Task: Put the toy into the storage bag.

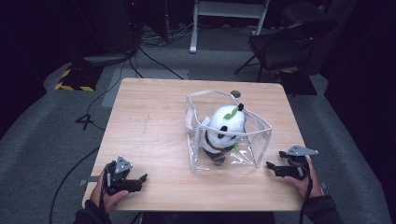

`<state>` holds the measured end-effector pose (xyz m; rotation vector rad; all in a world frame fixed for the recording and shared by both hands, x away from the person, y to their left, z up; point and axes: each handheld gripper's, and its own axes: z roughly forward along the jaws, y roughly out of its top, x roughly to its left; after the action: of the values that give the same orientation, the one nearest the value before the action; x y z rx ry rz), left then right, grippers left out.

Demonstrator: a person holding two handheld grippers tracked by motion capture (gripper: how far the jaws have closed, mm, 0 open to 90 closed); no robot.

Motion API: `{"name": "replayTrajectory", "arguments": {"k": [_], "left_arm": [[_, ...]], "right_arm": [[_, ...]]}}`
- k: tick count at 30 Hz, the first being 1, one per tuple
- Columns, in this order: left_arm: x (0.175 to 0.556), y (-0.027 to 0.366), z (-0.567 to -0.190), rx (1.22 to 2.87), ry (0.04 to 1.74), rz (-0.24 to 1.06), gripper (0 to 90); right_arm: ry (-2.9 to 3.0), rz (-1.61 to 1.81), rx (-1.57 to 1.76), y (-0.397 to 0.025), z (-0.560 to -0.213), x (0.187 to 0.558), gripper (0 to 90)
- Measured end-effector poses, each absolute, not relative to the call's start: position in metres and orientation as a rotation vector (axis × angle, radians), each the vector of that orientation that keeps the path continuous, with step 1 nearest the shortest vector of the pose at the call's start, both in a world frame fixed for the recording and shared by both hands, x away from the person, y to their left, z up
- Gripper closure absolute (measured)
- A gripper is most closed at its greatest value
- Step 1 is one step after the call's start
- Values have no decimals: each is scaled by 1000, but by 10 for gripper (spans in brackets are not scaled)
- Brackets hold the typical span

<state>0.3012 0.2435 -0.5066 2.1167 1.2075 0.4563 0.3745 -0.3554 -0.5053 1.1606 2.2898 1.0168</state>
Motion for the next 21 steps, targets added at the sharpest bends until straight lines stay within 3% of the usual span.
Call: {"name": "replayTrajectory", "arguments": {"k": [21], "left_arm": [[302, 244, -507, 2113, 1207, 452, 152]], "right_arm": [[2287, 1015, 1167, -355, -505, 375, 193]]}}
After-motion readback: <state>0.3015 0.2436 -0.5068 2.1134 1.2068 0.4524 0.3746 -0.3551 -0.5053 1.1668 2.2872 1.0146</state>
